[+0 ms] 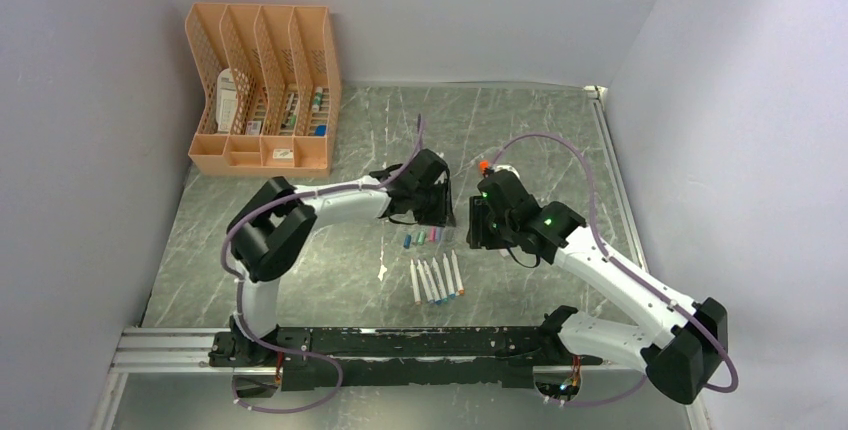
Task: Open the pen caps
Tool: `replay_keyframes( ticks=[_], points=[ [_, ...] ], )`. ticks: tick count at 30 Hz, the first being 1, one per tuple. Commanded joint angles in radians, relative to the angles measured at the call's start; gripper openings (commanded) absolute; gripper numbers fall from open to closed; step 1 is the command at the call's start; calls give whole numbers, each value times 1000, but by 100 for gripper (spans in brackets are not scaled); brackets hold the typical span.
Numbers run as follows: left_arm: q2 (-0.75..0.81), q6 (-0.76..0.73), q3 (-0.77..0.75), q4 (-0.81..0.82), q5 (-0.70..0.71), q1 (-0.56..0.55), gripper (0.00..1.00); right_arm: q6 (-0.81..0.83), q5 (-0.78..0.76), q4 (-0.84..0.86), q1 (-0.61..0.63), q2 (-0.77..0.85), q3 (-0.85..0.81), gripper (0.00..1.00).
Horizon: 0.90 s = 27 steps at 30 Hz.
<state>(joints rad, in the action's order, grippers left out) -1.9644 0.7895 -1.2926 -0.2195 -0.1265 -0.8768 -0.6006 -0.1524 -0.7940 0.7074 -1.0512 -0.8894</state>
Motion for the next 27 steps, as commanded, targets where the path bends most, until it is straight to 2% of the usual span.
replay_keyframes(
  ticks=[1, 6, 8, 9, 11, 15, 20, 27],
  points=[
    [148, -25, -68, 5, 4, -3, 51, 19, -36, 0, -9, -21, -45, 47],
    [274, -49, -32, -1, 23, -4, 64, 52, -37, 10, -63, -65, -75, 48],
    [337, -53, 15, 2, 48, -3, 72, 73, -19, 26, -107, -86, -78, 49],
    [373, -54, 58, 8, 60, -3, 84, 86, -5, 32, -135, -100, -77, 49],
    [442, -56, 119, 12, 75, -3, 94, 107, 17, 52, -187, -132, -74, 49],
    [572, -49, 227, -1, 96, -1, 100, 134, 39, 94, -268, -207, -73, 49],
    [721, -47, 335, -10, 112, 4, 100, 142, 28, 160, -311, -348, -64, 51],
    [827, -61, 402, -50, 125, 26, 100, 147, 16, 225, -337, -485, -25, 49]
  ],
)
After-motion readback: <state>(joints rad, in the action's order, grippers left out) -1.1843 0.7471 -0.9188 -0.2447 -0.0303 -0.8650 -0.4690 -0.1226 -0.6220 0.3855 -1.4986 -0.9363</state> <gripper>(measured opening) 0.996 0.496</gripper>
